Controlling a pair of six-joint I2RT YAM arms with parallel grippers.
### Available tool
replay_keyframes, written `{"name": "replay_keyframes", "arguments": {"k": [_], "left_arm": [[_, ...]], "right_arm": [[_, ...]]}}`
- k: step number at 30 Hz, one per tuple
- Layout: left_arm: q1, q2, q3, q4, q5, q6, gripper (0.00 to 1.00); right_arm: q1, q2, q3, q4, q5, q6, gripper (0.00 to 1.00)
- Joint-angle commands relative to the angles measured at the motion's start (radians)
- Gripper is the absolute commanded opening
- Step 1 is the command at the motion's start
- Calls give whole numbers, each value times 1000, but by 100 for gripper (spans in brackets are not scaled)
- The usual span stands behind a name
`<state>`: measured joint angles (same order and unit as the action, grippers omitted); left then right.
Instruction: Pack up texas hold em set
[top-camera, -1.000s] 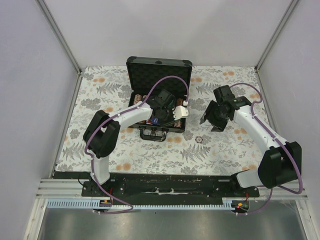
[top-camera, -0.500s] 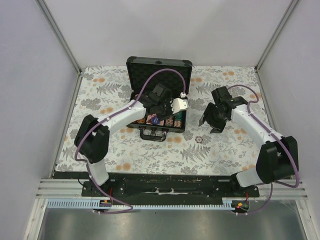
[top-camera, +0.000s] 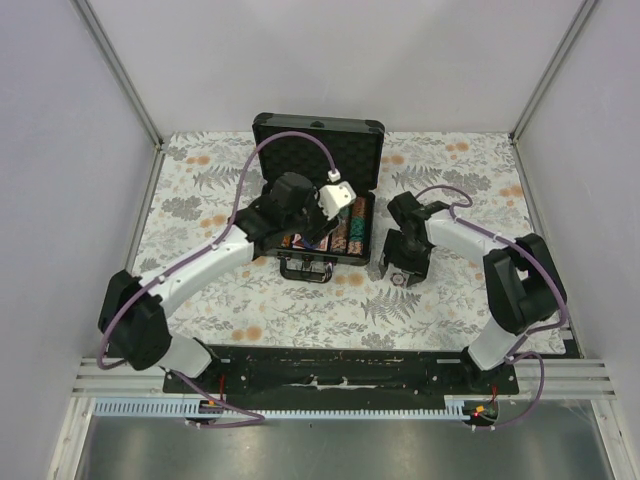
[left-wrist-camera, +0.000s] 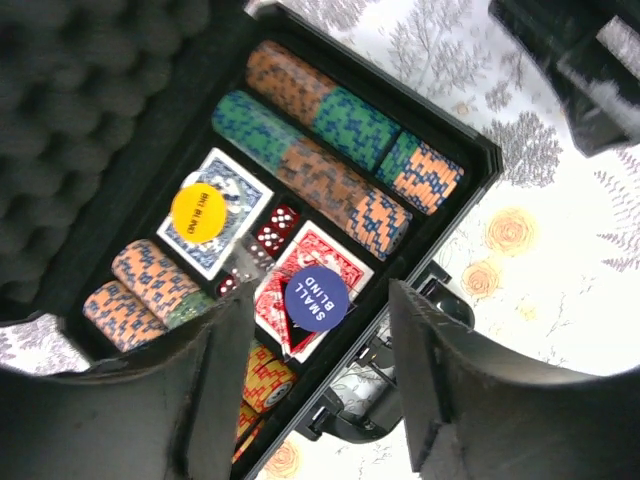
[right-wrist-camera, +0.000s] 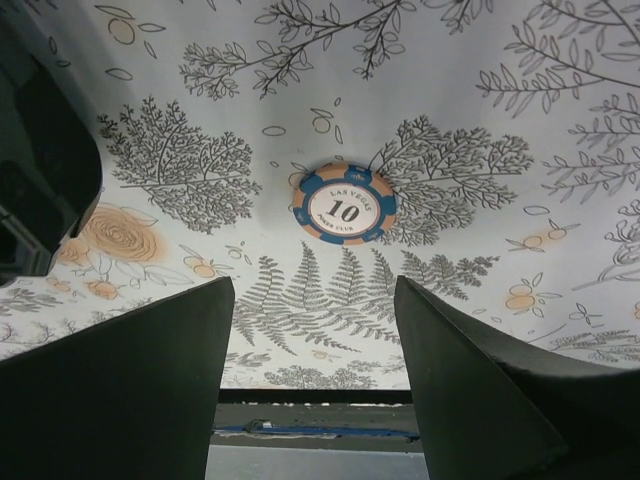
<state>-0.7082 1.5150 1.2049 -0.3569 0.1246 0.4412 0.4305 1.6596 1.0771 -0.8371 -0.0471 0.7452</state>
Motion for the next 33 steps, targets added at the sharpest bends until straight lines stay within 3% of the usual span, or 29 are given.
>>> {"name": "replay_keyframes", "arguments": {"k": [1, 2, 4, 9, 20, 27, 33], "left_arm": [[1, -150, -65, 180, -121, -202, 71], [3, -170, -74, 188, -155, -228, 82], [3, -205, -77, 191, -219, -291, 87], [10, -265, -93, 179, -275, -358, 89], [102, -292, -85, 139, -100, -516, 89], [115, -302, -105, 157, -74, -529, 90], [115, -296, -157, 170, 33, -561, 91]], "right_arm": [[13, 43, 15, 43, 73, -1, 73], [13, 51, 15, 44, 82, 3, 73], [13, 66, 15, 50, 96, 14, 73], [13, 80, 1, 78, 128, 31, 70], [13, 132, -19, 124, 135, 45, 62], [13, 132, -39, 130, 125, 48, 44], [14, 106, -17, 116, 115, 37, 38]]}}
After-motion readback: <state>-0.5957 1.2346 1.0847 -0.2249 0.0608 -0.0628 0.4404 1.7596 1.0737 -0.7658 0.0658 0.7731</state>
